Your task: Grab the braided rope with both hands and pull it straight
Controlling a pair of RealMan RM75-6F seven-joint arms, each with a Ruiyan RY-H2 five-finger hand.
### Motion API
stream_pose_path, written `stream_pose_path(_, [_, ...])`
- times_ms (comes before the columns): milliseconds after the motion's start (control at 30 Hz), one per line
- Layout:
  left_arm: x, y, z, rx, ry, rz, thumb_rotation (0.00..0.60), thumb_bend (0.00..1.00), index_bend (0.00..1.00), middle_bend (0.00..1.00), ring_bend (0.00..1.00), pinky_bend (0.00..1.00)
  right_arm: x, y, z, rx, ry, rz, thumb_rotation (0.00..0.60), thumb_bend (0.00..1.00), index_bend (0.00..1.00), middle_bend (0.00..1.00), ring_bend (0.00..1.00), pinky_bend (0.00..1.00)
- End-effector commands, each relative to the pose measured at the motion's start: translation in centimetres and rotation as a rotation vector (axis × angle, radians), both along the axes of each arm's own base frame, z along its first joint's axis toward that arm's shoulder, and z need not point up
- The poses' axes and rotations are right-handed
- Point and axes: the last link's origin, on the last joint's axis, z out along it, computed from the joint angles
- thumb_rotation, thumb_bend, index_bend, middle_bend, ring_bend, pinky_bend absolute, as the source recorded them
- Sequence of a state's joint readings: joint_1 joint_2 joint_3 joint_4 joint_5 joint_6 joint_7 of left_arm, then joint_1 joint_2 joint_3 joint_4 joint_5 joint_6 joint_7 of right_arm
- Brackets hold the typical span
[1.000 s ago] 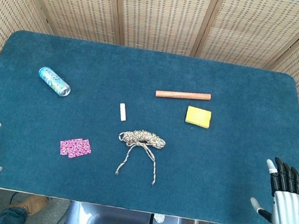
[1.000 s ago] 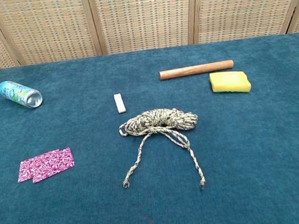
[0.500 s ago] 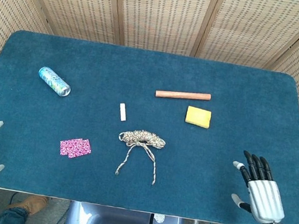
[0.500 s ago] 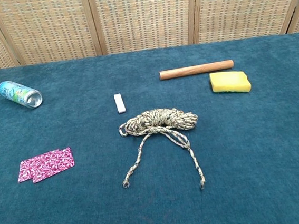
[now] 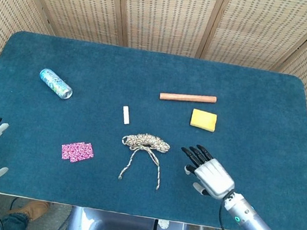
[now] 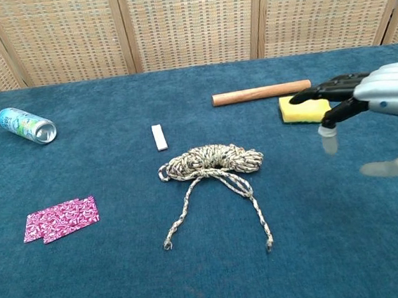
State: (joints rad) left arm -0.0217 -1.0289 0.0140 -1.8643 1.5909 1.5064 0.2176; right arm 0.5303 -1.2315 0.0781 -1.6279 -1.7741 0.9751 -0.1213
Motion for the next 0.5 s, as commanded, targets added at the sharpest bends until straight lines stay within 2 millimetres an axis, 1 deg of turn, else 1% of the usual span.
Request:
stream_pose_path(33, [0.0,0.1,-0.1,-0.003,0.003,0.003,0.600,0.00,0.00,0.00,0.00,0.00,1.1,-0.6,-2.4,0.021,0.044,0.072,0.600,0.31,0.43,0.00,0.00,0.00])
stream_pose_path(100, [0.0,0.1,-0.2,-0.005,0.004,0.004,0.600,0.00,0.00,0.00,0.00,0.00,1.4,-0.7,-3.7,0.044,0.066,0.088,0.600,0.31,0.44,0.00,0.00,0.00])
stream_pose_path(233, [-0.1,0.1,-0.2,-0.008,0.000,0.010,0.600,0.00,0.00,0.00,0.00,0.00,2.0,-0.4,-5.5,0.072,0.090,0.122,0.600,0.31,0.46,0.01,0.00,0.00])
stream_pose_path(367, [-0.1,0.2,-0.1,-0.009,-0.001,0.011,0.600,0.00,0.00,0.00,0.00,0.00,2.2,0.0,-6.8,0.073,0.129,0.177,0.600,0.32,0.47,0.01,0.00,0.00])
stream_pose_path(500, [-0.1,0.1,-0.2,-0.014,0.002,0.010,0.600,0.00,0.00,0.00,0.00,0.00,2.5,0.0,-7.8,0.085,0.141,0.167,0.600,0.32,0.47,0.01,0.00,0.00])
